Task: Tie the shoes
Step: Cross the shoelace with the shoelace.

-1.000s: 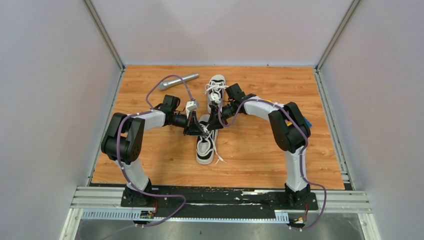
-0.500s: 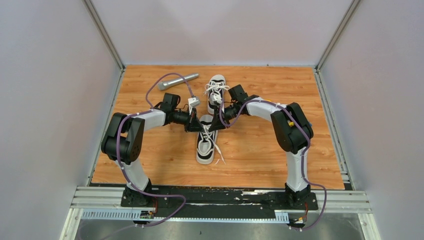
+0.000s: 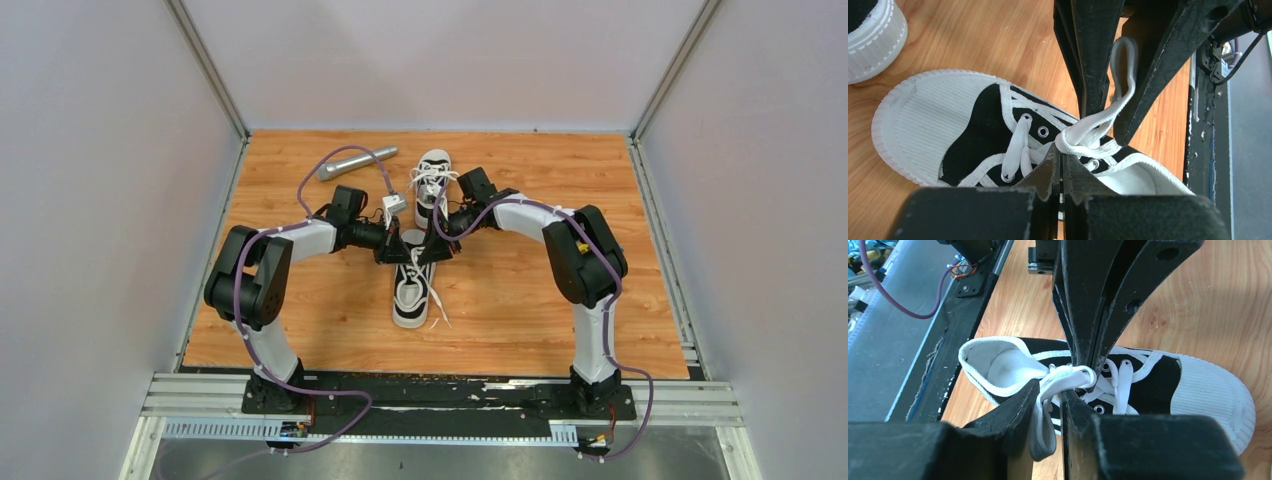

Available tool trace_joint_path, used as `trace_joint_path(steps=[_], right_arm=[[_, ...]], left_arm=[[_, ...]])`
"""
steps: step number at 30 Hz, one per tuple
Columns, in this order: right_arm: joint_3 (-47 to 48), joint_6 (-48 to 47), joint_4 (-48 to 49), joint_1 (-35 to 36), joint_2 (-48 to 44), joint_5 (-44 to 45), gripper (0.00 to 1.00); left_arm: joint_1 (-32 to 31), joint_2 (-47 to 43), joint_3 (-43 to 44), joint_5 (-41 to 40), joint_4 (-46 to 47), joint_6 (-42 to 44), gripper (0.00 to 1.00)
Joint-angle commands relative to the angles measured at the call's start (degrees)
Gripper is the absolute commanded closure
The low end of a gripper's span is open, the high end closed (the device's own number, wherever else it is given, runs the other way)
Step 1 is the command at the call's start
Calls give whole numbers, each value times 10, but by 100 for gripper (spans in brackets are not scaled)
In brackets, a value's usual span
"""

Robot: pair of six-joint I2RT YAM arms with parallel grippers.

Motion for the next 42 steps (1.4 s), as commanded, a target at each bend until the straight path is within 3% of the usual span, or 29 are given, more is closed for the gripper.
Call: trace_joint_path(steps=[1, 14, 19, 29, 36, 42], right_arm=[[19, 35, 10, -2, 7, -37, 77], [25, 36, 11, 3, 23, -10, 72], [26, 47, 10, 5, 24, -17, 75], [29, 66, 10, 6, 28, -42, 70], [35, 90, 10, 15, 33, -6, 69], [36, 104, 10, 17, 38, 6, 78]], left_arm=[[-5, -20, 18, -13, 26, -11, 100], [-5, -22, 23, -27, 16, 3, 100], [-5, -21, 22, -28, 17, 4, 100], [-5, -21, 20, -29, 16, 7, 100], [-5, -21, 20, -32, 20, 2, 100], [-5, -20, 20, -33, 22, 2, 100]])
